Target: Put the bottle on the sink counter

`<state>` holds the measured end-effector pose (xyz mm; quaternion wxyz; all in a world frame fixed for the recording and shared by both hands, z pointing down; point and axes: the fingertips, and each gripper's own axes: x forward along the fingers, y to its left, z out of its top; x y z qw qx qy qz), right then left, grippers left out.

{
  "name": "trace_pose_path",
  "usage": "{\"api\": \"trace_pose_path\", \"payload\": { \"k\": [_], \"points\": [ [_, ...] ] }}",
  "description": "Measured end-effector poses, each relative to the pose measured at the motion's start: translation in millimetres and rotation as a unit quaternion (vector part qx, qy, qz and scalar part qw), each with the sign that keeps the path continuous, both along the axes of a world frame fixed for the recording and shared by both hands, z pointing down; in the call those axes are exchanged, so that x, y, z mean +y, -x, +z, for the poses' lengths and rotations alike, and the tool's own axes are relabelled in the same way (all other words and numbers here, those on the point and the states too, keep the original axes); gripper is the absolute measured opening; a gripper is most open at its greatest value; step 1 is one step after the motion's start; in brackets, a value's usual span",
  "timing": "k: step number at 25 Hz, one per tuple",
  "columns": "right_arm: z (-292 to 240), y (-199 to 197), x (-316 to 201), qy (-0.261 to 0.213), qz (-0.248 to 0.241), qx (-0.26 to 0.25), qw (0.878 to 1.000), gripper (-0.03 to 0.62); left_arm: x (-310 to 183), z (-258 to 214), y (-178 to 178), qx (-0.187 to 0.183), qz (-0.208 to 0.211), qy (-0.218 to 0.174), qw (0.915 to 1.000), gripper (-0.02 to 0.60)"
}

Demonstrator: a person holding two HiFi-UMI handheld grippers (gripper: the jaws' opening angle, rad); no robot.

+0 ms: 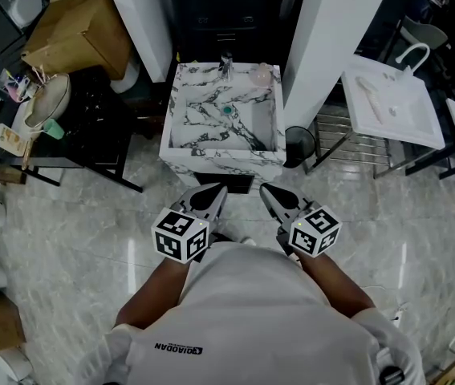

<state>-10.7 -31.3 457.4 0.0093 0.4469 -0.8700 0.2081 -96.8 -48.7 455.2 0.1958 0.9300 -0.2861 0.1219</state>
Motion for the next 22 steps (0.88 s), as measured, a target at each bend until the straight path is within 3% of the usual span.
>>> {"api": "trace_pose_path", "payload": {
  "k": [22],
  "points": [
    [-2.3, -3.6, 3.3, -0.005, 0.0, -0.001, 1.0, 0.04, 5.0, -2.2, -0.7, -0.007, 0.0, -0.008, 0.9999, 0.015]
  ]
}}
